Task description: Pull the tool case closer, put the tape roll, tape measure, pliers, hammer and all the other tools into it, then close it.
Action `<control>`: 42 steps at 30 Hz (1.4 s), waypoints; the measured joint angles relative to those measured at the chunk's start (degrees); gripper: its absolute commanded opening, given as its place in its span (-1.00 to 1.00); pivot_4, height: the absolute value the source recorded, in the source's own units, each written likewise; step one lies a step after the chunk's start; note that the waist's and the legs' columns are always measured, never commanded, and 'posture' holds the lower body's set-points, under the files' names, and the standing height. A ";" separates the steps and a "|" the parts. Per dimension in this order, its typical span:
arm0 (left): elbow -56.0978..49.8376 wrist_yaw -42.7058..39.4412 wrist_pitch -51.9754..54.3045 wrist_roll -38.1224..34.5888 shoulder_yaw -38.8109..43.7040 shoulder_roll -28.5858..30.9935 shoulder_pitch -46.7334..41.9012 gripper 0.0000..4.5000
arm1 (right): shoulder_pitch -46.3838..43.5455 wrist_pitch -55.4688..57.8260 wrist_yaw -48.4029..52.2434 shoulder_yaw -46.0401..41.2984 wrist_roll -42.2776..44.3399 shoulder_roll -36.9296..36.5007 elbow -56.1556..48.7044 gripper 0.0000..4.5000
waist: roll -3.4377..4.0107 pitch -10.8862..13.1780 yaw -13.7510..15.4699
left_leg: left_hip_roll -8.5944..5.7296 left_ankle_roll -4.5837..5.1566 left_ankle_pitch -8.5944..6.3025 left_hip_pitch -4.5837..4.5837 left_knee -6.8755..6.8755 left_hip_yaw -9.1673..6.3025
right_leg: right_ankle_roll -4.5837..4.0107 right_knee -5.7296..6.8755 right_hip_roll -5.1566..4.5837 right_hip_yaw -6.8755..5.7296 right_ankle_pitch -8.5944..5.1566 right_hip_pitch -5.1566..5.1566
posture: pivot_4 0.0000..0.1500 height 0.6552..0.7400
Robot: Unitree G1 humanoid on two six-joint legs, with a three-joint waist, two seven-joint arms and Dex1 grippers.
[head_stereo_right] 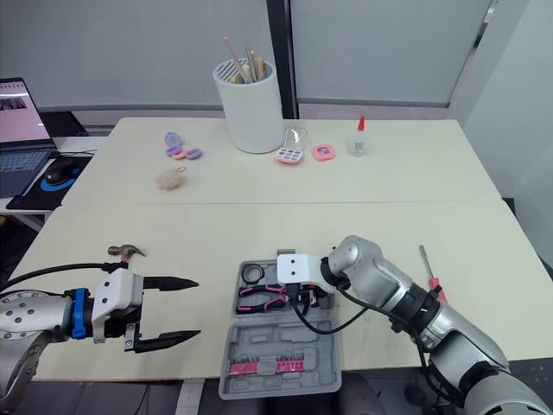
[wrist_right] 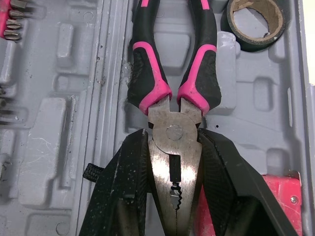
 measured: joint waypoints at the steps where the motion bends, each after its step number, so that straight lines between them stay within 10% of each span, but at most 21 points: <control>1: 0.00 0.10 -0.01 0.08 -0.01 0.00 -0.15 1.00 | 0.12 0.27 -0.01 -0.01 0.01 0.08 0.00 -0.45 | 0.00 0.00 0.00 | 0.00 0.00 0.00 0.00 0.00 0.00 | 0.00 0.00 0.00 0.00 0.00 0.00 | 1.00 0.94; 8: 0.20 0.15 -0.27 0.52 -0.21 -0.02 -0.38 1.00 | 0.10 0.86 0.36 -0.40 0.31 0.01 -0.03 0.39 | 0.00 0.00 0.00 | 0.00 0.00 0.00 0.00 0.00 0.01 | 0.00 0.00 0.00 0.00 0.00 0.00 | 1.00 0.94; 14: 0.25 0.26 -0.53 0.70 -0.21 -0.05 -0.24 1.00 | -1.90 -0.61 5.29 -5.89 5.58 -2.34 -6.05 0.39 | 0.00 0.00 -0.04 | 0.01 0.00 0.00 0.01 0.00 -0.01 | 0.00 0.00 0.00 -0.01 0.00 0.00 | 1.00 0.94; 28: 0.80 1.11 -0.75 0.65 -0.18 -0.28 0.19 1.00 | 2.41 -20.97 -4.98 -6.16 1.77 7.55 11.53 -0.99 | -0.05 -0.03 -0.05 | 0.00 0.00 0.00 0.02 0.01 0.06 | 0.00 0.02 -0.02 0.01 0.00 -0.01 | 1.00 0.94; 42: 0.80 1.56 0.36 0.65 -0.16 -0.27 0.90 1.00 | 1.98 -29.32 -6.77 -4.82 -3.17 9.51 22.56 -0.99 | -0.10 -0.12 -0.08 | 0.01 0.00 0.00 0.22 0.01 0.06 | 0.00 0.03 -0.02 0.02 0.00 0.19 | 1.00 0.94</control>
